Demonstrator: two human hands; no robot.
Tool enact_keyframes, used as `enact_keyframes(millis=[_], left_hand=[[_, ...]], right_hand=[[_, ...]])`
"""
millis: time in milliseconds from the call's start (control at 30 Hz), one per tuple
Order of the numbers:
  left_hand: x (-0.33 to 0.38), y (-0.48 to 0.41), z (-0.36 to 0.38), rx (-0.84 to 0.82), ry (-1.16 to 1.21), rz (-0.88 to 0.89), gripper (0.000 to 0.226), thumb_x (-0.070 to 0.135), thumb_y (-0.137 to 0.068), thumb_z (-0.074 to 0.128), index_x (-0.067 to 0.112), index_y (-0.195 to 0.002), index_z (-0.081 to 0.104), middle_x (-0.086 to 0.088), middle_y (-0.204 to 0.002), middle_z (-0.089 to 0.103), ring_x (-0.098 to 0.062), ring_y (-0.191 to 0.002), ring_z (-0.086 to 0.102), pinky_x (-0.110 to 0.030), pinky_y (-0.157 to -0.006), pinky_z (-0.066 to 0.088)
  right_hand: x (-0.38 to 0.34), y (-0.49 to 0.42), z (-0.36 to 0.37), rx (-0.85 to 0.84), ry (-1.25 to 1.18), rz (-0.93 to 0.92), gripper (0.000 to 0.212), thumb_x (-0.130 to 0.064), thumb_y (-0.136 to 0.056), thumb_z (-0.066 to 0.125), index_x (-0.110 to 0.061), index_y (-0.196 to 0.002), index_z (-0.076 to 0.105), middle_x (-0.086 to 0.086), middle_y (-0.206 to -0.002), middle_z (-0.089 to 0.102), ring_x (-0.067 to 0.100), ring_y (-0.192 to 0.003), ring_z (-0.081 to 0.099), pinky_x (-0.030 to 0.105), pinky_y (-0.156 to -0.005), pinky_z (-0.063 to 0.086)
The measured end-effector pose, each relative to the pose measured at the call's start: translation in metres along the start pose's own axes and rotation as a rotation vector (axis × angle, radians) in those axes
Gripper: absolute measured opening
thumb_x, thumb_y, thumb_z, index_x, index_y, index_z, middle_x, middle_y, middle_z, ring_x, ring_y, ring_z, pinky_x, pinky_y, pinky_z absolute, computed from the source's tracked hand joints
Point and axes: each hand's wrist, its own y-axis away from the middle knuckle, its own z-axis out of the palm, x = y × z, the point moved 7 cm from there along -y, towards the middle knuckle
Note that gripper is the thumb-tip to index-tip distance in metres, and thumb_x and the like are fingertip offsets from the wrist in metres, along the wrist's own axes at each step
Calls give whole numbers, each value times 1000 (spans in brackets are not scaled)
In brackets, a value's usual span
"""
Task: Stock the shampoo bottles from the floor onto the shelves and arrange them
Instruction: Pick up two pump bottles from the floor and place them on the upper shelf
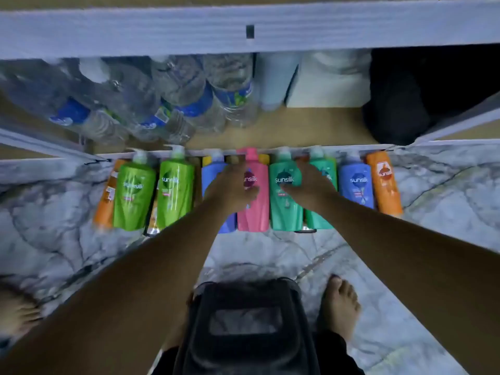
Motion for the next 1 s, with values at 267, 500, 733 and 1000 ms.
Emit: enact_keyframes(millis=[267,500,733,1000], left_hand=[[-24,-56,23,-169,108,-122,61,36,-77,84,7,-119,51,-13,-94,67,-28,-65,70,-39,-57,61],[-27,-68,25,-239,171,-132,52,34,-69,91,13,-104,59,-11,-79,70,-23,-59,70,-34,-49,59],[-30,-72,21,-139,66,-176,83,60,-38,89,22,-105,58,3,-102,66,-16,-89,66,-34,-79,60],[-22,-56,19,-18,331,-99,77,51,-47,92,34,-108,49,13,-98,70,-13,-89,70,-42,-82,60]], right_hand=[[6,-61,13,-234,23,134,44,-36,-85,75,-11,-114,52,8,-88,65,19,-67,65,27,-51,55],[10,-75,17,-354,-49,193,60,-32,-85,79,-11,-128,44,11,-103,66,20,-71,68,27,-49,52],[10,-79,17,-364,-77,209,64,-33,-81,82,-14,-125,40,12,-105,66,20,-64,69,23,-42,50],[17,-68,9,-121,-151,133,72,-51,-58,90,-26,-110,48,0,-93,66,20,-72,68,34,-62,59]])
